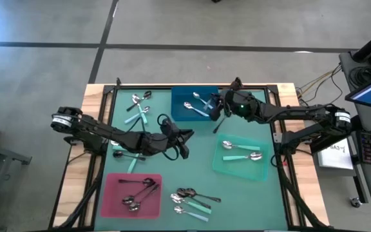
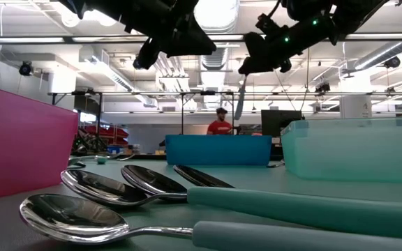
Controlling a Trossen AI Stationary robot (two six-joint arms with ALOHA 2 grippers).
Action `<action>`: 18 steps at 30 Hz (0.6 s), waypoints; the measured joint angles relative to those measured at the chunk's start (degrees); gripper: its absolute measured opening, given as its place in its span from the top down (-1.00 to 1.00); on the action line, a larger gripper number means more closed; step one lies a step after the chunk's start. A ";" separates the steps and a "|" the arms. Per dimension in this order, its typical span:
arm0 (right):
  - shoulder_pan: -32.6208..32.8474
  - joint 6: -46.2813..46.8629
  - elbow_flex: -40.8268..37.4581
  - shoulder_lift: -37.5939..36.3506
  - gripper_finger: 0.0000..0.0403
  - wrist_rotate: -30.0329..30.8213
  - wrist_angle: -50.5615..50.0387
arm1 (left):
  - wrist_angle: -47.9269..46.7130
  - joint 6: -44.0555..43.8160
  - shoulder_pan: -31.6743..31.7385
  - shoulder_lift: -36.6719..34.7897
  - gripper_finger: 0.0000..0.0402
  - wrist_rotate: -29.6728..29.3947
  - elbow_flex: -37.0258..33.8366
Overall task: Sort silverware by color (type)
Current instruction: Put the blue spoon into the blue bin
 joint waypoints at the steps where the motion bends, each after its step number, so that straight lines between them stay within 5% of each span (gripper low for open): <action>1: -0.20 -0.31 0.00 0.00 0.96 0.02 -0.15 | -0.20 0.01 0.00 0.00 0.83 -0.01 0.00; 11: -4.74 -2.07 0.24 10.42 0.96 0.50 5.71 | -0.57 0.04 0.00 0.00 0.83 -0.09 0.00; 18: -6.77 -2.05 5.52 16.25 0.85 0.39 0.41 | -1.48 0.06 0.00 0.00 0.83 -0.09 0.00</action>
